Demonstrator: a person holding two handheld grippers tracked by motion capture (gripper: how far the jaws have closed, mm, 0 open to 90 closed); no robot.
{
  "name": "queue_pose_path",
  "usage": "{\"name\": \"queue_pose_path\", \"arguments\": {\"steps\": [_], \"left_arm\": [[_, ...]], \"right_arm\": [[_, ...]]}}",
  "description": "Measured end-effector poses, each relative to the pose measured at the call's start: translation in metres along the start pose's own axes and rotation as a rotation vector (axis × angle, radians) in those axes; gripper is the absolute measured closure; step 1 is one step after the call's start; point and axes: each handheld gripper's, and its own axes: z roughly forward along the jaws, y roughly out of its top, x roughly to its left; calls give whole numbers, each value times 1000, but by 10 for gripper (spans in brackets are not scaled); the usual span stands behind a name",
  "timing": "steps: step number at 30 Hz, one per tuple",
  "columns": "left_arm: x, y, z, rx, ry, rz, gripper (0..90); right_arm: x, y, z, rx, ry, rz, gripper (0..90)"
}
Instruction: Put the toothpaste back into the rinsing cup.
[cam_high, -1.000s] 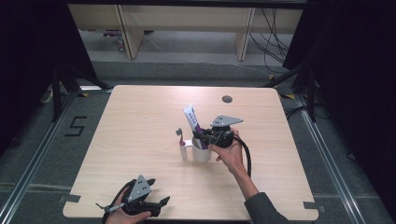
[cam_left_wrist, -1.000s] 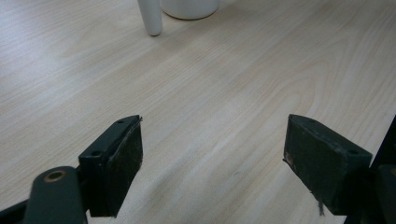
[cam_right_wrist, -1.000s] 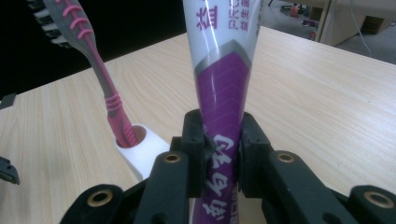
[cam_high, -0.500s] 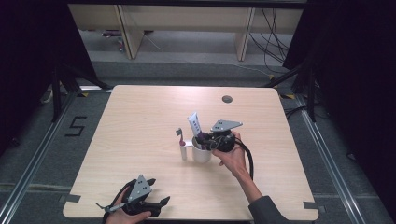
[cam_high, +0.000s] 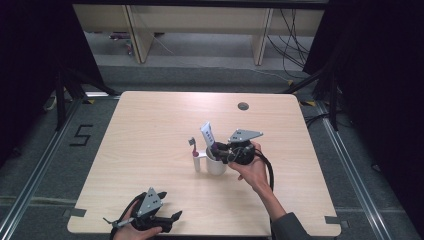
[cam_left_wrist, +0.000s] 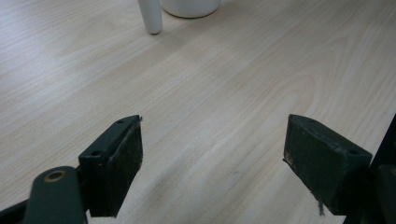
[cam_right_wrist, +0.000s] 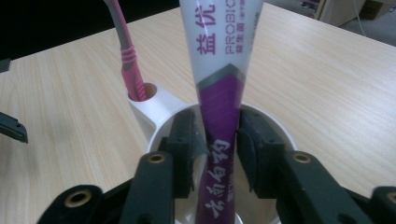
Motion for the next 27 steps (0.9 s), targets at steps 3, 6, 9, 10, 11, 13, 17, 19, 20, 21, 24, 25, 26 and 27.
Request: {"name": "queue_pose_path", "arguments": {"steps": [3, 6, 9, 10, 11, 13, 17, 19, 20, 21, 24, 25, 26, 27], "left_arm": [[0, 0, 0, 2, -2, -2, 193], [0, 0, 0, 4, -1, 0, 193], [-1, 0, 1, -5, -1, -11, 193], [0, 0, 0, 7, -2, 5, 193], [0, 0, 0, 4, -1, 1, 193], [0, 0, 0, 7, -1, 3, 193], [0, 0, 0, 6, -1, -1, 193], [0, 0, 0, 8, 0, 2, 193], [0, 0, 0, 8, 0, 1, 193], [0, 0, 0, 9, 0, 2, 193], [0, 0, 0, 8, 1, 1, 193], [0, 0, 0, 8, 4, 3, 193], [0, 0, 0, 9, 4, 5, 193], [0, 0, 1, 9, 4, 0, 193]], "right_arm": [[2, 0, -5, 6, 0, 43, 630], [1, 1, -9, -15, -6, 14, 589], [1, 2, -14, -14, -7, 27, 584], [1, 1, -14, -26, 2, 36, 576], [1, 1, -16, -28, 1, 42, 569], [-2, 1, -19, -37, -2, 24, 564], [-4, 1, -27, -52, -18, 22, 560], [-3, 0, -29, -57, -10, 33, 550], [-4, 0, -32, -53, -22, 19, 549], [-3, -1, -33, -58, -13, 47, 548], [-3, -2, -38, -64, -19, 41, 540], [-4, -3, -42, -66, -11, 27, 540], [-4, -3, -43, -73, -14, 32, 539], [-5, -4, -46, -87, -36, 11, 537]]}}
